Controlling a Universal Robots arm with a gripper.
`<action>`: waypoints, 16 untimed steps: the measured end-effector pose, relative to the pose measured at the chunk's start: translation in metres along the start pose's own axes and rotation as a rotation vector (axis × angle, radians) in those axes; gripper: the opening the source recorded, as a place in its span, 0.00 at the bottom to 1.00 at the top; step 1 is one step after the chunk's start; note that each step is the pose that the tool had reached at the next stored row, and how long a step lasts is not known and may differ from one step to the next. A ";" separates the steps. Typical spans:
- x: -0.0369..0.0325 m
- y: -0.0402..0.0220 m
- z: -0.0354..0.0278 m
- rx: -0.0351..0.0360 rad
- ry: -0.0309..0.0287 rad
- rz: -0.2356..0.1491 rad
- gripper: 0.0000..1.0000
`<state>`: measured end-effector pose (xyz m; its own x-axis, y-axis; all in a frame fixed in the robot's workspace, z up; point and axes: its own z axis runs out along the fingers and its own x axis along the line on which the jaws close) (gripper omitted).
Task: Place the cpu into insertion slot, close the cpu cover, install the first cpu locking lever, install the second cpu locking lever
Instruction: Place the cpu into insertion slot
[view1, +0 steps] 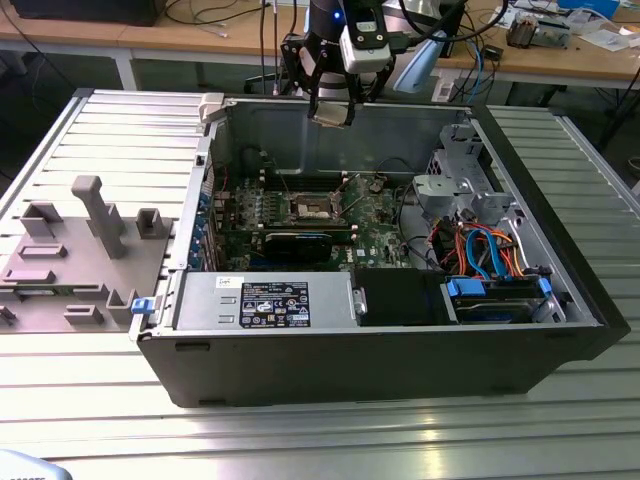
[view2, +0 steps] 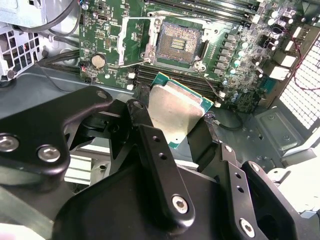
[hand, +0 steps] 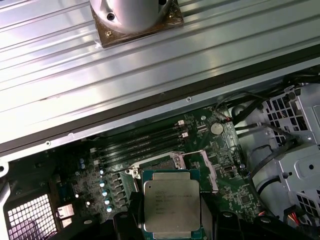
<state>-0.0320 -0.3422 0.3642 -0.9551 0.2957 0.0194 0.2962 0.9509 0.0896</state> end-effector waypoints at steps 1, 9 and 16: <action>0.0000 0.0000 0.0000 -0.0001 -0.0001 0.001 0.55; 0.0000 0.0000 0.0000 -0.0002 -0.0008 0.009 0.55; 0.0000 0.0000 0.0000 -0.0003 -0.0013 0.014 0.55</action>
<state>-0.0320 -0.3422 0.3642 -0.9507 0.3096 0.0193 0.3101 0.9465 0.0896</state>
